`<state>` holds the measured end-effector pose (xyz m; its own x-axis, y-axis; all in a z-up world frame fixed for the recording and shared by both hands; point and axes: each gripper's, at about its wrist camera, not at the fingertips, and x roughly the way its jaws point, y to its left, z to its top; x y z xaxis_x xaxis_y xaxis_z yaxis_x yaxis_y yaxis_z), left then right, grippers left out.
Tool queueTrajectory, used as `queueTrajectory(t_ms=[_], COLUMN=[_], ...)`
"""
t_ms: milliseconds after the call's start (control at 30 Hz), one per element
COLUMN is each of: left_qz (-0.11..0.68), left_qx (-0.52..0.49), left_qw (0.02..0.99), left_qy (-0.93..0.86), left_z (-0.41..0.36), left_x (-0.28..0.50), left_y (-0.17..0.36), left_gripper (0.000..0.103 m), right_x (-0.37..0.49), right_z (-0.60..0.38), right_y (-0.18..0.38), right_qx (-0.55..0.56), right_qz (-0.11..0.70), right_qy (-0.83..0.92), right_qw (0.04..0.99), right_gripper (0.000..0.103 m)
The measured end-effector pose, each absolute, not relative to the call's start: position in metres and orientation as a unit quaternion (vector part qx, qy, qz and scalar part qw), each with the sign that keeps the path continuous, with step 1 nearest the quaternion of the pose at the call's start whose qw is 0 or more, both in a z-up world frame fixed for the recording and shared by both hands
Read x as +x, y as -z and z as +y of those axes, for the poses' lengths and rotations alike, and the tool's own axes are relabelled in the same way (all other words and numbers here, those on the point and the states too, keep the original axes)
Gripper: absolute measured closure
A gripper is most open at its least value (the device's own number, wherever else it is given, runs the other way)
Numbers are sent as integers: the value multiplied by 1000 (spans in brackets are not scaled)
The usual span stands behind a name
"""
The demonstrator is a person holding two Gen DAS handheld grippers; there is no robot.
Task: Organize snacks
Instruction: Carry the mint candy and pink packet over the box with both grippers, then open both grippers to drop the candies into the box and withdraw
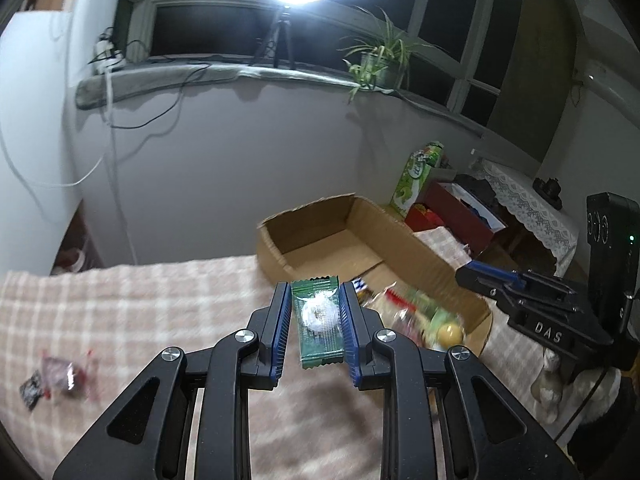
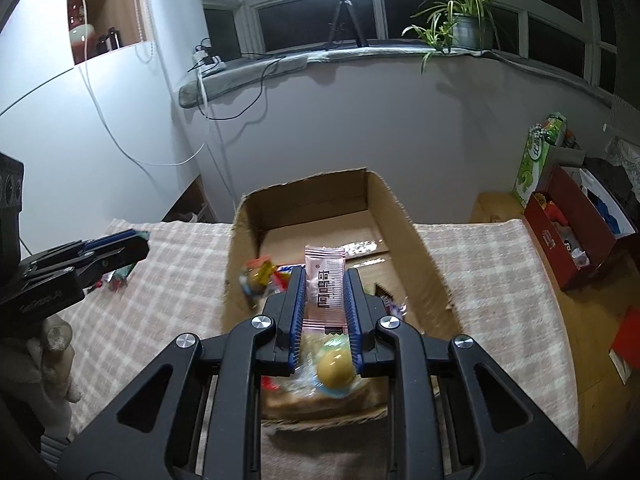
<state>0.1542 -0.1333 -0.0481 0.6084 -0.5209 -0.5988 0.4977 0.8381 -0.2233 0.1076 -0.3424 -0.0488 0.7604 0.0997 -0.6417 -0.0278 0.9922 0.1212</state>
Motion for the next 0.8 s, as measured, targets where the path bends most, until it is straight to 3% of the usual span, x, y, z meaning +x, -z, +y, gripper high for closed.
queueTrajectory(t_ms=[800], left_qz=[347], left_qx=[8], left_qw=[885], left_qy=[311], left_z=[-190], left_x=[168], left_y=[53], left_gripper=[80], right_x=[118], right_z=[-352], right_y=[58], right_qx=[60], right_qz=[357], right_qy=[-30], right_qw=[932], right_gripper=[82])
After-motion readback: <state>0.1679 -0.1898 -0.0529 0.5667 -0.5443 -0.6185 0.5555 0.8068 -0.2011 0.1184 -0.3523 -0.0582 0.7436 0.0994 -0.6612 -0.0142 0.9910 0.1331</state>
